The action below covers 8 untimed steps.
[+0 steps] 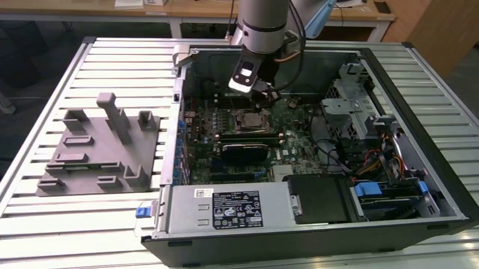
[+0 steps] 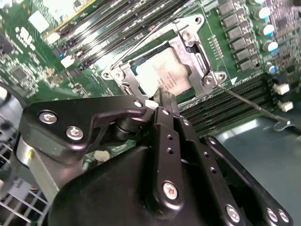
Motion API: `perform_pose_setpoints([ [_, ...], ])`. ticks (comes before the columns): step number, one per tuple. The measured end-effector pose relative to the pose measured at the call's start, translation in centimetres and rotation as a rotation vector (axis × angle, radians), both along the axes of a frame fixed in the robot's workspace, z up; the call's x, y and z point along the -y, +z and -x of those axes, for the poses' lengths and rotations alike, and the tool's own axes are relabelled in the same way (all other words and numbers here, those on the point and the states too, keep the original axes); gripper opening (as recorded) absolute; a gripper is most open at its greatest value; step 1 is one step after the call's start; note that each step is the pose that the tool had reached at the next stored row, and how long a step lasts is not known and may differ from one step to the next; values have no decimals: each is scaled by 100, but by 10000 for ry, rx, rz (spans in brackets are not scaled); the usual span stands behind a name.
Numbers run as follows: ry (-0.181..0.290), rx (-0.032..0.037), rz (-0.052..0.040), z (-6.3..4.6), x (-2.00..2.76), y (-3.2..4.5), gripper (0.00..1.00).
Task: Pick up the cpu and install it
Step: 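Close the cpu cover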
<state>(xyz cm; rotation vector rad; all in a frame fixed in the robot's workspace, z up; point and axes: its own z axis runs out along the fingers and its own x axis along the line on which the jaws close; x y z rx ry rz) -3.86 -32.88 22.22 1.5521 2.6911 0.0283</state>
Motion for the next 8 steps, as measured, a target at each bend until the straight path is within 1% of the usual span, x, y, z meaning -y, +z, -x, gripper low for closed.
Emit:
perform_pose_setpoints([
  [8, 1454, 1, 21, 0, 0, -16, 11],
])
